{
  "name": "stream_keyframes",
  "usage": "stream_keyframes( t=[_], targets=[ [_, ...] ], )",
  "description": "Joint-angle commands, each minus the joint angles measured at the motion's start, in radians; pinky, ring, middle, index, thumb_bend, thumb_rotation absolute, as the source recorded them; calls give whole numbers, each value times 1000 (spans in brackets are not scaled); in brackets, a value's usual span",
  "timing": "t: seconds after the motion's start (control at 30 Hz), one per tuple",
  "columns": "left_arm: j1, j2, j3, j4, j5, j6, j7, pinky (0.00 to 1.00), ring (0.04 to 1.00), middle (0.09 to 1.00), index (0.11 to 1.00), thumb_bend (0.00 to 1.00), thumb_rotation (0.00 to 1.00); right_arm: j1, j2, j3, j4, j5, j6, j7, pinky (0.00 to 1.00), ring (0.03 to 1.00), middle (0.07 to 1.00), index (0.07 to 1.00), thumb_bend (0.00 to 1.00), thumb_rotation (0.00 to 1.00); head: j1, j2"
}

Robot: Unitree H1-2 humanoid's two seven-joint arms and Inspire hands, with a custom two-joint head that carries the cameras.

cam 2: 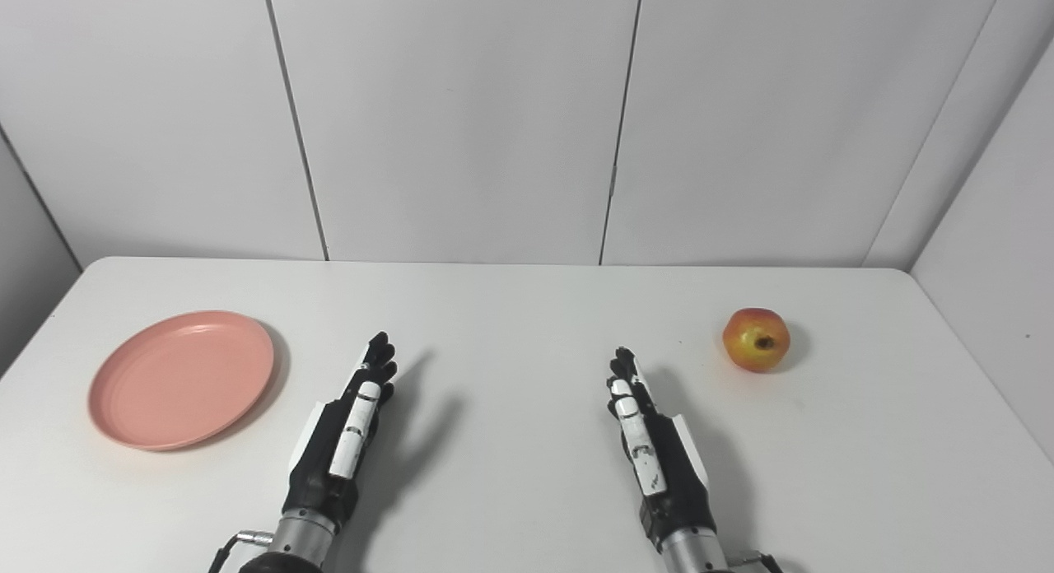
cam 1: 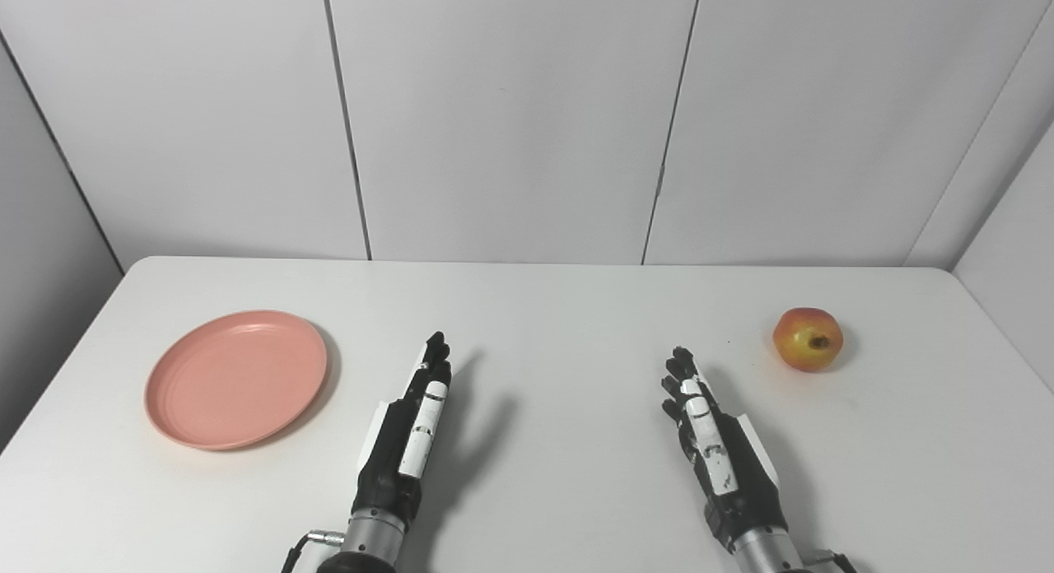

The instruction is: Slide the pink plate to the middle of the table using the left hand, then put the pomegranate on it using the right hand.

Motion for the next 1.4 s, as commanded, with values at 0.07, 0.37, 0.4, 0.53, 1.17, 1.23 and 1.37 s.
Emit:
stream_keyframes(
  t=[0.07, 0.37, 0.4, 0.53, 1.17, 1.23, 1.37],
  targets=[
    [-23, -11, -6, -37, -3, -22, -2, 1000, 992, 1000, 1000, 467, 1000, -23, 4, -5, -32, 8, -43, -9, 1000, 999, 1000, 1000, 299, 1000, 1, 1],
    [-22, -11, -7, -43, -2, -18, -4, 1000, 994, 1000, 1000, 464, 1000, -22, 2, -1, -35, 14, -40, -10, 1000, 1000, 1000, 1000, 300, 1000, 0, 4],
    [-22, -10, -7, -42, -4, -19, -6, 1000, 996, 1000, 1000, 464, 1000, -22, 2, 0, -35, 13, -39, -11, 1000, 1000, 1000, 1000, 301, 1000, 0, 4],
    [-24, -11, -6, -41, -6, -16, -6, 1000, 996, 1000, 1000, 462, 1000, -23, 0, 1, -32, 16, -41, -10, 1000, 1000, 1000, 1000, 302, 1000, 0, 4],
    [-26, -8, -4, -33, -8, -25, -8, 1000, 995, 1000, 1000, 470, 1000, -23, 0, 3, -35, 19, -36, -11, 1000, 1000, 1000, 1000, 303, 1000, -1, 5],
    [-26, -9, -4, -33, -11, -23, -9, 1000, 994, 1000, 1000, 471, 1000, -23, -1, 3, -34, 17, -37, -12, 1000, 1000, 1000, 1000, 299, 1000, -1, 6],
    [-26, -10, -5, -35, -10, -20, -8, 1000, 993, 1000, 1000, 470, 1000, -23, -1, 2, -34, 17, -37, -13, 1000, 1000, 1000, 1000, 297, 1000, 2, 4]
  ],
)
